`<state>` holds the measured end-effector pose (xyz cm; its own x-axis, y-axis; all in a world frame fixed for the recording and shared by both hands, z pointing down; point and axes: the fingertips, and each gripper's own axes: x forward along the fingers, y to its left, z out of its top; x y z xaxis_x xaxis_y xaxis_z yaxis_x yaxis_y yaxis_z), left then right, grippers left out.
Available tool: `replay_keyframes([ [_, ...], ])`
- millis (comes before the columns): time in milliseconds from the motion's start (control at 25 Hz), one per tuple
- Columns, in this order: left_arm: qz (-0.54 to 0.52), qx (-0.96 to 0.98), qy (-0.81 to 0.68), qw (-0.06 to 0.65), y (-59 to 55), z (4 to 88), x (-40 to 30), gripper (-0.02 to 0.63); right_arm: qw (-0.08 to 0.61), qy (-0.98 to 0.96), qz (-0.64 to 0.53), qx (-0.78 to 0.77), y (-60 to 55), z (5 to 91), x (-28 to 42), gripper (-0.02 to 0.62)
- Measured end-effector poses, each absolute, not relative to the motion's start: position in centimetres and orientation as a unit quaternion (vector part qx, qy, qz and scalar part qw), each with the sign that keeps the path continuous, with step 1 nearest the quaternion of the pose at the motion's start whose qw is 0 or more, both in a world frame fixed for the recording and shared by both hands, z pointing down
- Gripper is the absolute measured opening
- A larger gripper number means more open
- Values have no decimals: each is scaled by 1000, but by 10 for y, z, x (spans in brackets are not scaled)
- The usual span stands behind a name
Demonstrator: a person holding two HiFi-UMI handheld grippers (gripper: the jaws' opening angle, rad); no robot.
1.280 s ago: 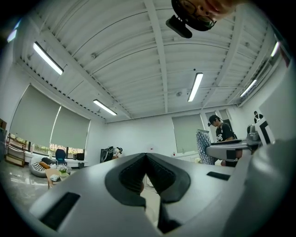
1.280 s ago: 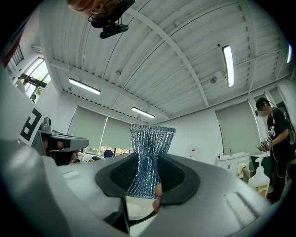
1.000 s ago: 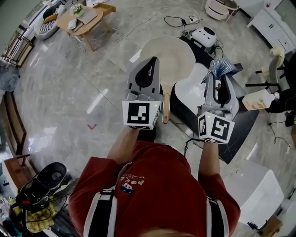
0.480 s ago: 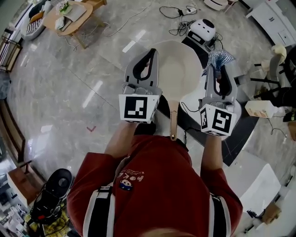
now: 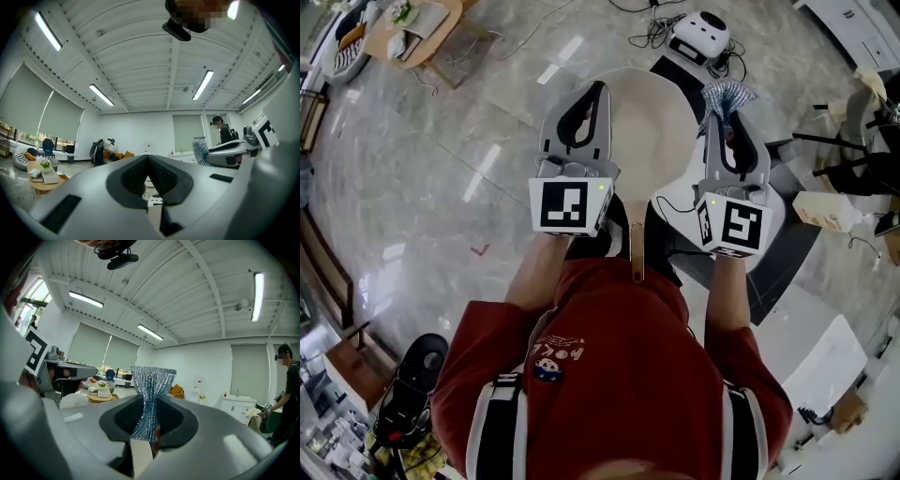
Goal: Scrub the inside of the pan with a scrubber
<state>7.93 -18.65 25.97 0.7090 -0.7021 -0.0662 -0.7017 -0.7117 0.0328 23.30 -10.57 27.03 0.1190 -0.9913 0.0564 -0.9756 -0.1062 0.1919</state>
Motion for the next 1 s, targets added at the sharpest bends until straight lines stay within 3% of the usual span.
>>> replay_keyframes([
  [480,16,908,-417,28,-172,311,91,5,151,-737,15,658,-122,329,236,66],
  [1000,49,904,-423,46,-152,359,67,5,420,-831,118,345,-102,466,165,52],
])
